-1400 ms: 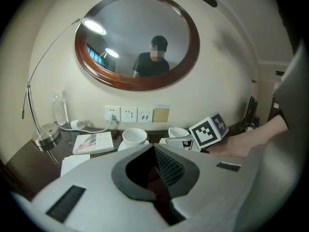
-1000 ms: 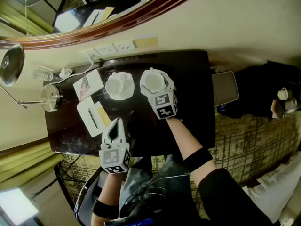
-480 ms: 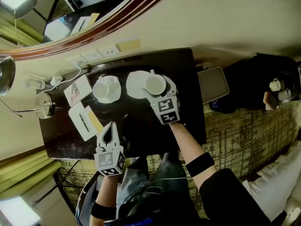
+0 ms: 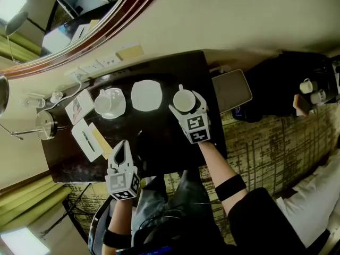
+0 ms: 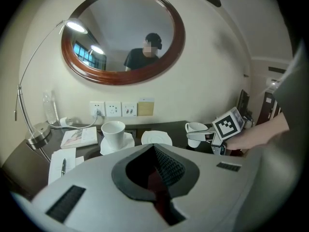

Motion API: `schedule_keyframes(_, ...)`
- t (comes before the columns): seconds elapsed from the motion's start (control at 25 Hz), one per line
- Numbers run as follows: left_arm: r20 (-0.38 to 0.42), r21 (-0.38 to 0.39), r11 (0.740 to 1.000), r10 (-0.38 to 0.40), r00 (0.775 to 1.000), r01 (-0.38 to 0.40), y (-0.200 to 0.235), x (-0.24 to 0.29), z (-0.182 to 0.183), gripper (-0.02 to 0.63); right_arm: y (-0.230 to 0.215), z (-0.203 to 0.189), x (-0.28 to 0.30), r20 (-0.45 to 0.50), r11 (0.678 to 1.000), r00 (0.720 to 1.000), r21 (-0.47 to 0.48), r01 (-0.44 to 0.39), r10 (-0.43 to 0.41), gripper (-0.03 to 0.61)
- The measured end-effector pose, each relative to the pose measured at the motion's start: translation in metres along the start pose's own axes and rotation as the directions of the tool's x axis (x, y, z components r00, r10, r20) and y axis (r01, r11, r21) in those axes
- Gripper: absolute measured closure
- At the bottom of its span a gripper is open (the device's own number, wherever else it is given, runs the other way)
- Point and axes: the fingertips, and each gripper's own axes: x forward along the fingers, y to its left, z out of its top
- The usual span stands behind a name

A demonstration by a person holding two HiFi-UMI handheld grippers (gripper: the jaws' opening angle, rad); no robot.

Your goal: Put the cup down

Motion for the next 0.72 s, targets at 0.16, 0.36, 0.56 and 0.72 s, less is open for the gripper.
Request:
schedule_keyframes(0.16, 0.003, -0.011, 1.000, 0.026, 1.000, -0.026, -0.004, 0.000, 0.008, 0.614, -0.005, -0.010, -0.002, -0.009, 1.000, 1.000, 0.014, -0.007, 0.007, 0.141)
schedule_keyframes(0.36, 0.012, -0.007, 1.000, 0.022, 1.000, -0.022, -0.012, -0.001, 0.008, 0.614, -0.006, -0.021, -0.004, -0.012, 1.000, 1.000, 0.027, -0.004, 0.004, 0.132)
schedule_keyframes(0.56, 0.015, -0.003, 1.000, 0.026, 1.000, -0.026, -0.012, -0.005, 0.006, 0.614, -0.007, -0.026, -0.006, -0.009, 0.999, 1.000, 0.039, 0.003, -0.003, 0.114)
schedule_keyframes(0.72, 0.013, 0.003, 1.000, 0.029, 1.000, -0.029, -0.013, -0.007, 0.005, 0.614, -0.007, -0.029, -0.007, -0.040, 0.999, 0.999, 0.045, 0.003, -0.001, 0.089)
